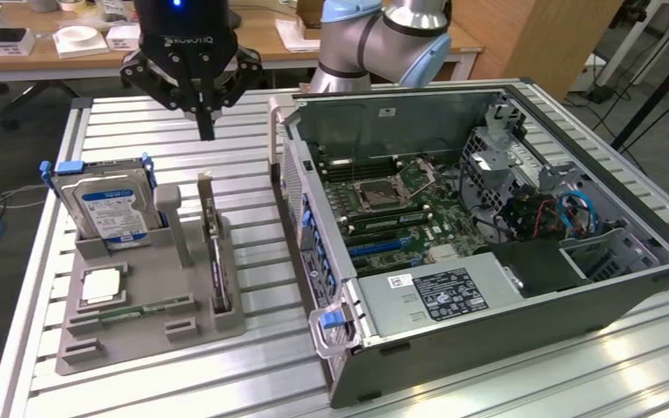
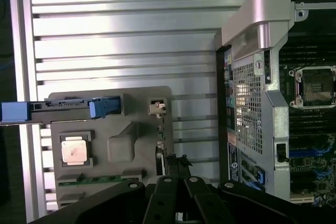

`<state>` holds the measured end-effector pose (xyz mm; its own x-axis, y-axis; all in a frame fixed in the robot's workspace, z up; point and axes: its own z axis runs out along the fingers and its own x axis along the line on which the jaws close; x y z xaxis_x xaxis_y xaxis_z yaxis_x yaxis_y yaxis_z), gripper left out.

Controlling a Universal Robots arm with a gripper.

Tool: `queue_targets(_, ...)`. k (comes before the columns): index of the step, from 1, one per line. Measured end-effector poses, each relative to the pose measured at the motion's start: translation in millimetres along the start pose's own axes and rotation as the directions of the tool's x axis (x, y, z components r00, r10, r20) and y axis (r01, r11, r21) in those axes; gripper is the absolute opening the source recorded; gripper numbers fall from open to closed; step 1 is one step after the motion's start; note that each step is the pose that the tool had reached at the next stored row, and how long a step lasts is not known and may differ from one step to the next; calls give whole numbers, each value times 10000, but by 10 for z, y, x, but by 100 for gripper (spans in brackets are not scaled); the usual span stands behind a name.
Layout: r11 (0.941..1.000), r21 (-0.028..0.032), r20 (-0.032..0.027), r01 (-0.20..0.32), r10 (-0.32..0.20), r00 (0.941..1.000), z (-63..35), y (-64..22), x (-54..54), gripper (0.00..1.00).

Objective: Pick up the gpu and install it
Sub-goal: 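Reach for the gpu, then pick up the gpu and move the gpu toward the slot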

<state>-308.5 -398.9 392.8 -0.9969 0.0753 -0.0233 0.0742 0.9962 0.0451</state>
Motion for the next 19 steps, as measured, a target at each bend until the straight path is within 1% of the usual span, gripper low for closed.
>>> queue_targets(8, 10000, 0, 0, 0, 0, 10000, -2, -46, 3, 11)
queue_targets(19, 10000, 0, 0, 0, 0, 10000, -2, -49, 3, 11)
